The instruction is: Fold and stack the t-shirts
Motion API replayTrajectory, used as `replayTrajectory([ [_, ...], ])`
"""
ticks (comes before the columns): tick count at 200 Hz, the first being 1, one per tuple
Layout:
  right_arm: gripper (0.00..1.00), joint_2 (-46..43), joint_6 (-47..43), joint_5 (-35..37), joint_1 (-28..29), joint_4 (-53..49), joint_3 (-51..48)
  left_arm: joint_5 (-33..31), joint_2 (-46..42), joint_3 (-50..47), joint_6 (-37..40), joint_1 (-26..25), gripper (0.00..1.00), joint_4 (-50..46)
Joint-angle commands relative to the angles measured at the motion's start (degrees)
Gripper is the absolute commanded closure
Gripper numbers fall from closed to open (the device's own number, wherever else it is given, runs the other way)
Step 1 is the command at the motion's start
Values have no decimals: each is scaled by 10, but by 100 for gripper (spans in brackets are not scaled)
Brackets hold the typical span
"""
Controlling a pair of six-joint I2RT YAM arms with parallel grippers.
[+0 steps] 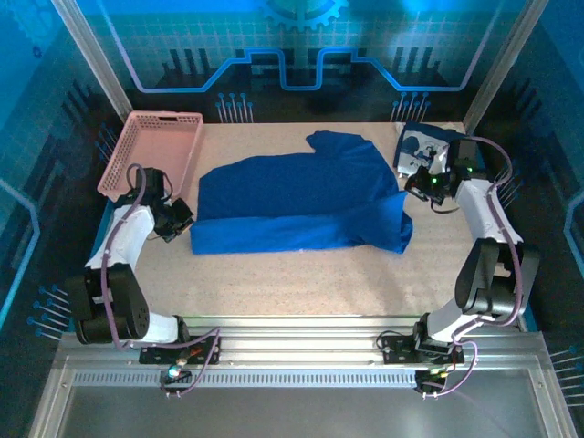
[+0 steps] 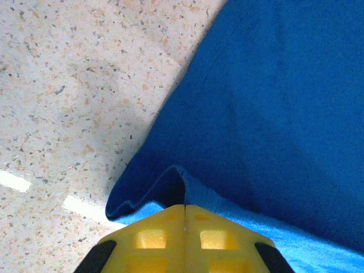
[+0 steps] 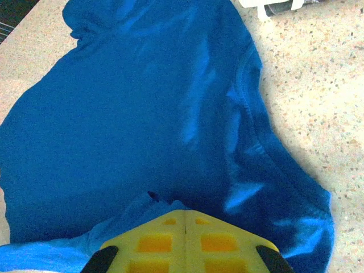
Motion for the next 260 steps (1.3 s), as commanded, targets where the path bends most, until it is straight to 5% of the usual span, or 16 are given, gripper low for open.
replayTrajectory([
  [1, 100, 31, -19, -6, 2, -11, 38, 0, 19, 13, 15, 6, 100, 18],
  [47, 100, 99, -42, 7, 17, -38, 102, 4, 75, 17, 18, 4, 100, 45],
  [81, 100, 152, -46, 15, 30, -44, 136, 12, 99, 48, 11, -20, 50, 55],
  [106, 100, 195, -57, 38, 43, -58, 173, 6, 98, 92, 4, -68, 41, 30],
  [151, 95, 280, -62, 59, 48, -75, 270, -1, 72, 68, -43, -172, 40, 43],
  [191, 66, 319, -65, 70, 51, -104, 338, 8, 64, -17, -84, -201, 41, 76],
  [213, 46, 253, -51, 80, 50, -81, 273, -11, 50, -48, -87, -201, 40, 89],
  [260, 42, 66, 8, 55, 49, -92, 19, -18, 68, -80, -111, -201, 40, 128],
])
